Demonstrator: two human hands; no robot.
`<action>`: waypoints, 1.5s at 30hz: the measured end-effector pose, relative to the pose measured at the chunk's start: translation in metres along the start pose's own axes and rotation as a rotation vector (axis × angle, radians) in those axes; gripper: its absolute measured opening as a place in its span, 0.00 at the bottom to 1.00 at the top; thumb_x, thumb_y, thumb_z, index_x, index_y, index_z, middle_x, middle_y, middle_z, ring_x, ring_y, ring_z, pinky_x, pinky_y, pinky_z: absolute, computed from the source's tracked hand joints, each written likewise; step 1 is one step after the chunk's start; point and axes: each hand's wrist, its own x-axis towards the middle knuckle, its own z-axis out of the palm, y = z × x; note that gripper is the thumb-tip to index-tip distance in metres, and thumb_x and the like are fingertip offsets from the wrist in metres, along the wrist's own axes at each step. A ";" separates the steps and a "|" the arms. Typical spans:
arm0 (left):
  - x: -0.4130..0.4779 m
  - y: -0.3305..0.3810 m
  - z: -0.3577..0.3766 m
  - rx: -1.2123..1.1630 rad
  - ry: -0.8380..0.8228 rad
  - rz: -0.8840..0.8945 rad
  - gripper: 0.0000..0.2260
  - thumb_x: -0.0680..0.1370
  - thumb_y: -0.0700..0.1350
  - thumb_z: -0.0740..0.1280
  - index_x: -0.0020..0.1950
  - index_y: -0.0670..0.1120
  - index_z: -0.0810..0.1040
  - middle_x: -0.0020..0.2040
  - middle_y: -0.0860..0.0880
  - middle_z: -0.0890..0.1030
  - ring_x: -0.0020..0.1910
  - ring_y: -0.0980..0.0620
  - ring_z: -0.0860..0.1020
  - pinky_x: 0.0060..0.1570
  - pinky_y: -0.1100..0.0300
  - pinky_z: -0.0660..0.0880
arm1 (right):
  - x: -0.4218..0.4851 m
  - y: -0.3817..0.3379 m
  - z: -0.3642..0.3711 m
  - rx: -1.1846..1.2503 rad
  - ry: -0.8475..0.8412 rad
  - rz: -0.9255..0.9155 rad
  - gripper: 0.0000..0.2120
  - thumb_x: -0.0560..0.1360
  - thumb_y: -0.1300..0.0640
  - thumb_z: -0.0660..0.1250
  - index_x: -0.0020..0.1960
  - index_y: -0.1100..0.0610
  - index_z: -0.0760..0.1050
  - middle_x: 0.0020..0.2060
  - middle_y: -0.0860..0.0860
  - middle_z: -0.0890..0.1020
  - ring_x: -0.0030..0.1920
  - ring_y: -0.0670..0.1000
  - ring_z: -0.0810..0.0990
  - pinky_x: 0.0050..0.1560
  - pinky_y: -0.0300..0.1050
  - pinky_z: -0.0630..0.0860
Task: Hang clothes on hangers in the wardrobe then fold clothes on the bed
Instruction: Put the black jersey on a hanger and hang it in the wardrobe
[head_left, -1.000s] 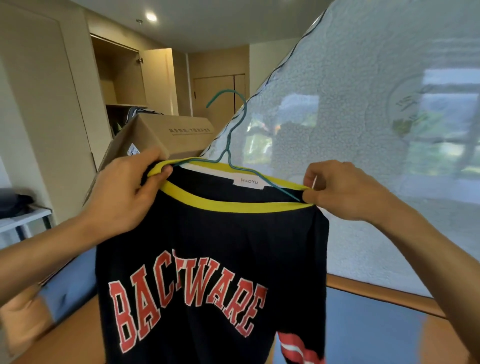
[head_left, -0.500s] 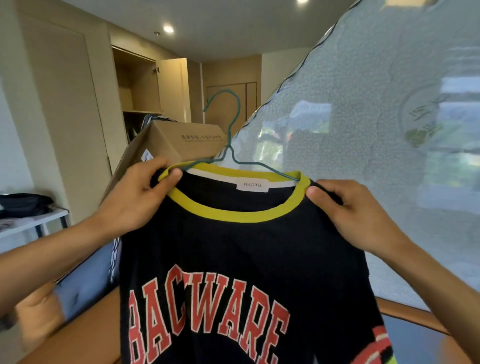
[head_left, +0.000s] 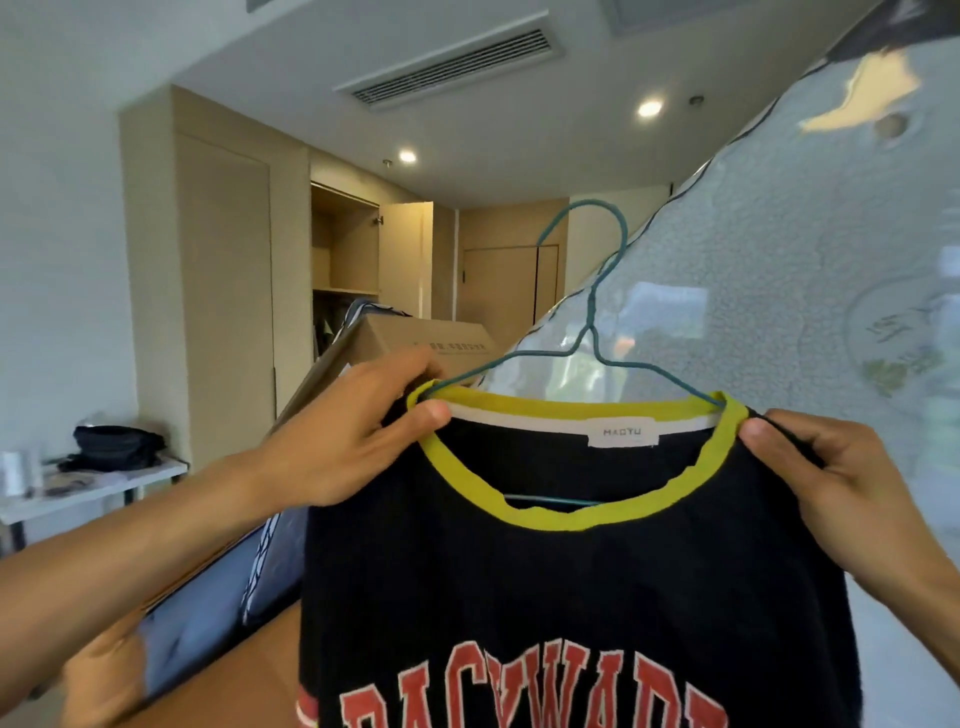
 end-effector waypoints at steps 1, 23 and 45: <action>0.001 0.004 -0.001 0.011 0.033 0.018 0.10 0.84 0.54 0.58 0.47 0.54 0.75 0.42 0.58 0.78 0.41 0.55 0.78 0.39 0.64 0.73 | 0.001 -0.001 -0.002 0.019 -0.006 -0.006 0.24 0.73 0.44 0.64 0.33 0.64 0.70 0.27 0.51 0.66 0.29 0.47 0.65 0.29 0.42 0.59; -0.114 0.024 -0.080 0.223 0.300 -0.443 0.23 0.81 0.58 0.56 0.34 0.44 0.68 0.29 0.56 0.64 0.29 0.60 0.63 0.30 0.61 0.61 | 0.006 -0.070 0.075 0.243 -0.680 -0.164 0.26 0.77 0.36 0.60 0.38 0.58 0.75 0.30 0.49 0.64 0.32 0.50 0.64 0.37 0.40 0.62; -0.409 -0.012 -0.312 0.536 0.187 -1.094 0.14 0.81 0.58 0.62 0.62 0.52 0.73 0.59 0.53 0.78 0.58 0.52 0.76 0.52 0.59 0.71 | -0.087 -0.325 0.386 0.739 -0.793 0.480 0.14 0.76 0.44 0.70 0.39 0.54 0.82 0.33 0.47 0.86 0.42 0.51 0.85 0.51 0.49 0.78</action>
